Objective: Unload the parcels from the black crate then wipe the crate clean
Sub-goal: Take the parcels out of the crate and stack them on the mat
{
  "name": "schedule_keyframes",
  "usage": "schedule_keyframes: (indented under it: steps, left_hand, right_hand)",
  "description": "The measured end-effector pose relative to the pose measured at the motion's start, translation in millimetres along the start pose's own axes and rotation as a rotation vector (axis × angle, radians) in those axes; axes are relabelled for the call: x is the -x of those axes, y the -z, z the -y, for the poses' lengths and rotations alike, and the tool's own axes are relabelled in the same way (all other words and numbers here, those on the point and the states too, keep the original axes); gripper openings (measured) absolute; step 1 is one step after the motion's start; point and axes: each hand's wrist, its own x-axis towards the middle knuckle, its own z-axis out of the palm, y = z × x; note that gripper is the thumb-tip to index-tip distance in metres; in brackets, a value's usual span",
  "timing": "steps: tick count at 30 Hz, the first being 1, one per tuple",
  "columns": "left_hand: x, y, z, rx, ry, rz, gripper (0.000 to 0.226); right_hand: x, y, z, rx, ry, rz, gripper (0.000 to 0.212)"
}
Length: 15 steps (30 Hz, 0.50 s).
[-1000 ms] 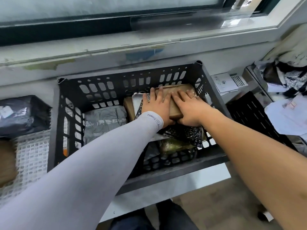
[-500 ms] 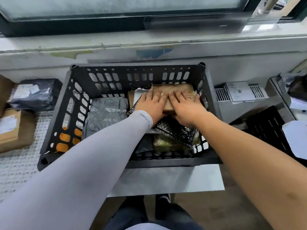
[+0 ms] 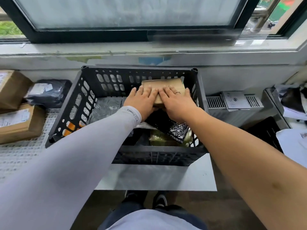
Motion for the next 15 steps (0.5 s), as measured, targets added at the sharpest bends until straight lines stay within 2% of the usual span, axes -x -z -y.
schedule_keyframes:
  steps: [15]
  left_hand:
    - [70,45,25,-0.025,0.098,-0.097,0.076]
  right_hand:
    - [28,54,43,0.122,0.089,-0.139,0.08]
